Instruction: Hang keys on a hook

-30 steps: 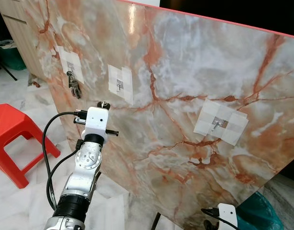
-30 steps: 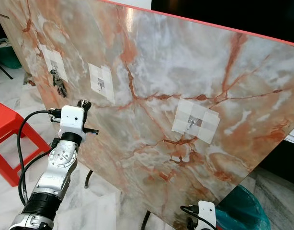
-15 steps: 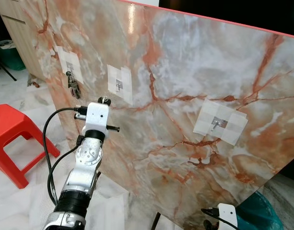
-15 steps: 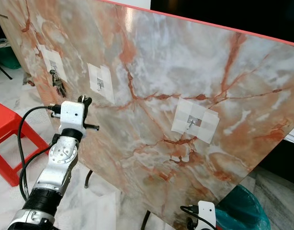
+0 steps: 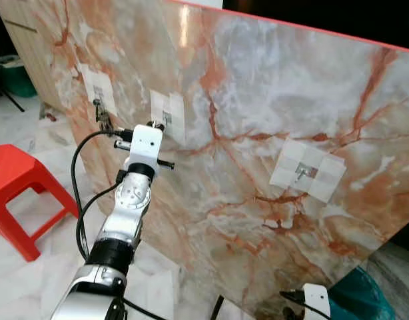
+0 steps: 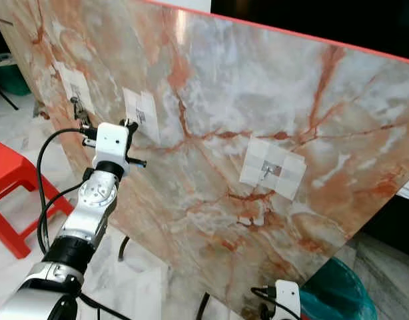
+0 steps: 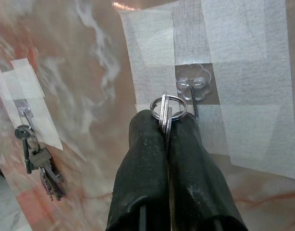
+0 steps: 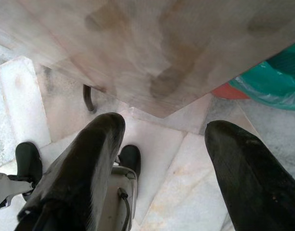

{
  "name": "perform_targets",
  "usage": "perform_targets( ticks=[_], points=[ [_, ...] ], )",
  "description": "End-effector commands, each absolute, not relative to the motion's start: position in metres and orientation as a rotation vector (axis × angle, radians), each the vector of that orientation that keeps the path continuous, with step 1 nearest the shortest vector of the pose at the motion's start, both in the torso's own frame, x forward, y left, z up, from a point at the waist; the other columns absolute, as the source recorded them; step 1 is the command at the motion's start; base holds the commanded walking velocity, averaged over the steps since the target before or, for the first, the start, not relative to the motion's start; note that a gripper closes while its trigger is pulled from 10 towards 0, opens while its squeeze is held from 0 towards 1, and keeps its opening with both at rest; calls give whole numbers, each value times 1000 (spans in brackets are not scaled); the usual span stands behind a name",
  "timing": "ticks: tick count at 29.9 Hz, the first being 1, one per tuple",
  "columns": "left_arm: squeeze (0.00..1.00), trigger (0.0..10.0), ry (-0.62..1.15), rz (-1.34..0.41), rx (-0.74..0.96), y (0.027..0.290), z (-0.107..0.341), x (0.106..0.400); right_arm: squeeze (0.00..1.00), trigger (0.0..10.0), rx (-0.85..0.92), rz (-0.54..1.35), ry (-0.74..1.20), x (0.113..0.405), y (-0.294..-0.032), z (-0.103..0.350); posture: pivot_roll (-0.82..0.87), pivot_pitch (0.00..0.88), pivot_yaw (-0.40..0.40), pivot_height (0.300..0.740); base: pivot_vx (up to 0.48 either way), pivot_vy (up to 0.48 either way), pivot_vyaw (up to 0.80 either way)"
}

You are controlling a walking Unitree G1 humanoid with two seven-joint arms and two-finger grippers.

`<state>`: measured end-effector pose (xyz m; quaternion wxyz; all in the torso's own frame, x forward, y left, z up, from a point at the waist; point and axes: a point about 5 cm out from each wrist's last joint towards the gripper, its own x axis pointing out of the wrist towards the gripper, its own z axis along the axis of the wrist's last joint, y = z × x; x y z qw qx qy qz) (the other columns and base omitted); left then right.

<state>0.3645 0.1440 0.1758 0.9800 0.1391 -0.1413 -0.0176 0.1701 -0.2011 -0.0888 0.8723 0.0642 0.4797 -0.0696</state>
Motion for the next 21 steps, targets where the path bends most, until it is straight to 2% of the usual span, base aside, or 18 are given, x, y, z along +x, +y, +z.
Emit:
perform_targets(
  ticks=[1, 21],
  points=[
    [0, 10000, -285, -53, 292, 138, 178, 368, 0, 10000, 127, -153, 1001, 169, -205, -88, -20, 0, -85, 740, 0, 0, 0],
    [0, 10000, -224, -124, 359, 128, 175, 369, 0, 10000, 124, -146, 1003, 170, -204, -88, -17, 0, -85, 740, 0, 0, 0]
  ],
)
